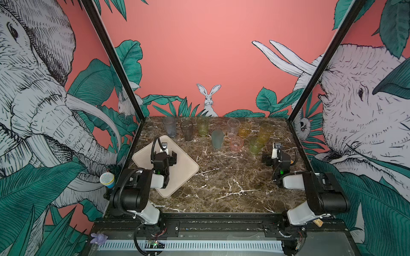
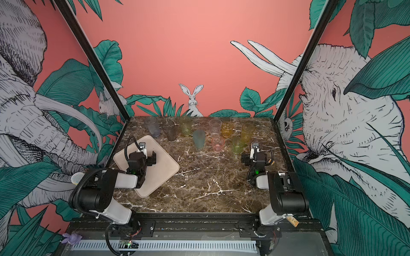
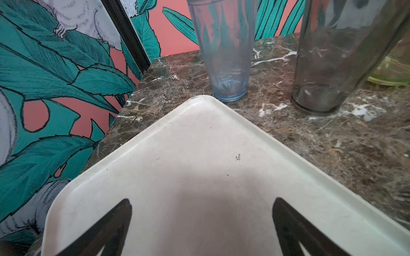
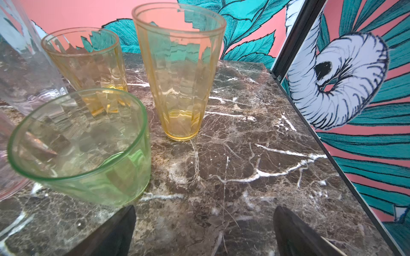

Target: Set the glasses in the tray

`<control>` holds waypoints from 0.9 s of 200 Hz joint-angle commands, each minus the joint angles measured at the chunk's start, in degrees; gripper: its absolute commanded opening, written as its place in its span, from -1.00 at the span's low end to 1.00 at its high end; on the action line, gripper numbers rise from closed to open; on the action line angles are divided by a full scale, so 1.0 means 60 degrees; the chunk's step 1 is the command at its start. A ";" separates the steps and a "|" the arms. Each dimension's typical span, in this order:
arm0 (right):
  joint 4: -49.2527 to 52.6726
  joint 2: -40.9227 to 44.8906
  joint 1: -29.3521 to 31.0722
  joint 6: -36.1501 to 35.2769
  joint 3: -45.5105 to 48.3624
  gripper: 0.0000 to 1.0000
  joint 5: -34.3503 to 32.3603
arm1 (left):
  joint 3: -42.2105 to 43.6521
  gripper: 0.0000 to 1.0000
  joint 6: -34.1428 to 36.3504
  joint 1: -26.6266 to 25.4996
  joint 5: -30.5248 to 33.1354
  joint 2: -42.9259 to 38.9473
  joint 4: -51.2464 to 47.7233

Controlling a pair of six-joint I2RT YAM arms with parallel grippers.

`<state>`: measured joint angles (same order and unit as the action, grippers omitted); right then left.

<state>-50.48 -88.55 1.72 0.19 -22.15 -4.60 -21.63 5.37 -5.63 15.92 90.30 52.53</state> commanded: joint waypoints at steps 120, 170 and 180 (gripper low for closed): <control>-0.0281 -0.0021 -0.0052 -0.0123 -0.0044 0.98 0.0121 | -0.0087 0.99 -0.0103 0.0044 0.0074 -0.0222 0.0011; -0.0302 -0.0021 -0.0052 -0.0035 -0.0016 0.98 -0.0176 | -0.0087 0.99 -0.0092 0.0042 0.0078 -0.0219 0.0019; -0.0436 -0.0011 -0.0049 0.0024 0.0053 0.98 -0.0324 | -0.0087 0.99 -0.0102 0.0041 0.0083 -0.0216 0.0014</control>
<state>-50.26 -88.55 1.65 -0.21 -22.13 -4.40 -21.63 5.37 -5.63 15.92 90.30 52.56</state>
